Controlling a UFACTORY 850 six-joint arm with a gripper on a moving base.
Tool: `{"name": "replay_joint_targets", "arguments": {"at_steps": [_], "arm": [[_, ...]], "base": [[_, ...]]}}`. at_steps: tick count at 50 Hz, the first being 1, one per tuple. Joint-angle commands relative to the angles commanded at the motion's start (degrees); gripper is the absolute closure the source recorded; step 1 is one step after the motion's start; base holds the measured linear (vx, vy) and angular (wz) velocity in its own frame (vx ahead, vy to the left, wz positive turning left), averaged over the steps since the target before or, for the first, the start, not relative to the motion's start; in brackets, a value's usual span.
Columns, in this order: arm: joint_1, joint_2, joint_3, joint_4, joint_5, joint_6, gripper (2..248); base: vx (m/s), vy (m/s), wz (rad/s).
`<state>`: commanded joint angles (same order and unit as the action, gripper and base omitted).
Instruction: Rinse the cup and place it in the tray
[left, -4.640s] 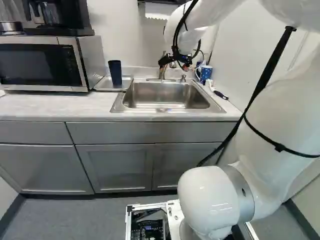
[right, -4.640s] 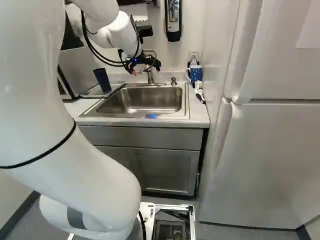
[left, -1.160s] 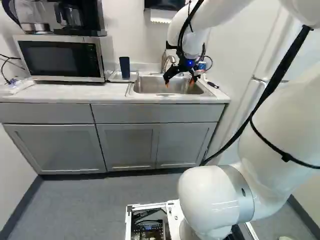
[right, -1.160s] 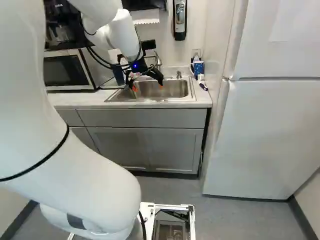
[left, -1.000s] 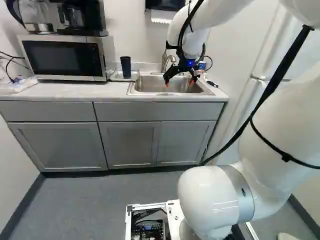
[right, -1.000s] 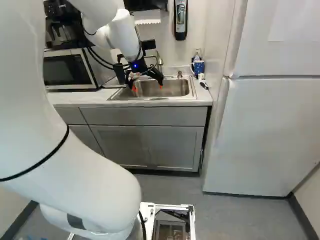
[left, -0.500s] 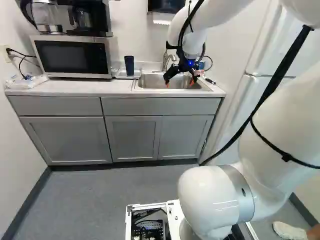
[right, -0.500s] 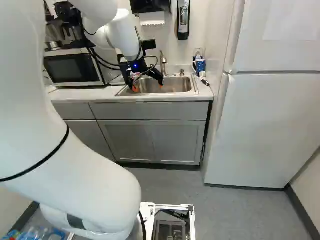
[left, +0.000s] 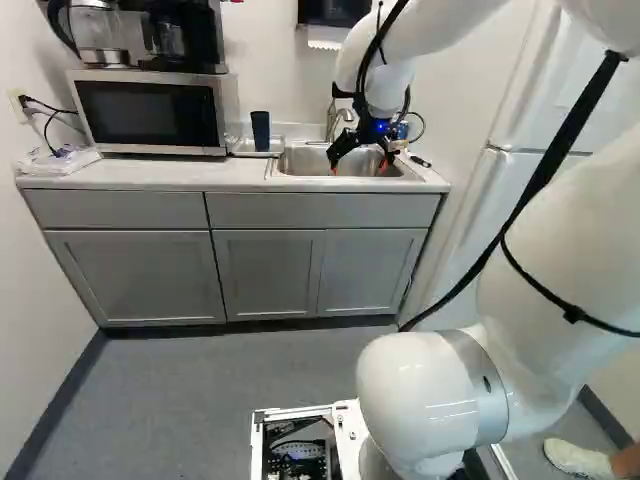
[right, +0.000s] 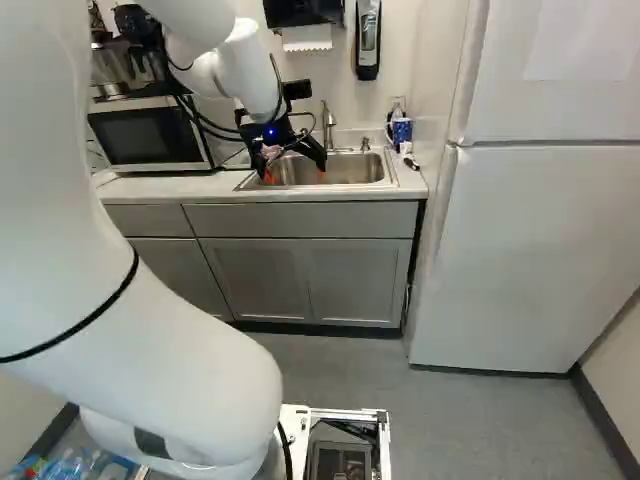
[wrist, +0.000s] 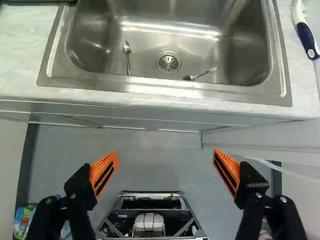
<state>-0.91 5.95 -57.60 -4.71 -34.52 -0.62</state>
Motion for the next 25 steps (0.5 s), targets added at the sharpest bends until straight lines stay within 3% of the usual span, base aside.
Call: {"name": "replay_joint_targets", "arguments": {"at_steps": [25], "arm": [[0.00,0.00,0.00,0.00,0.00,0.00,3]], "base": [[0.000,0.000,0.000]]}}
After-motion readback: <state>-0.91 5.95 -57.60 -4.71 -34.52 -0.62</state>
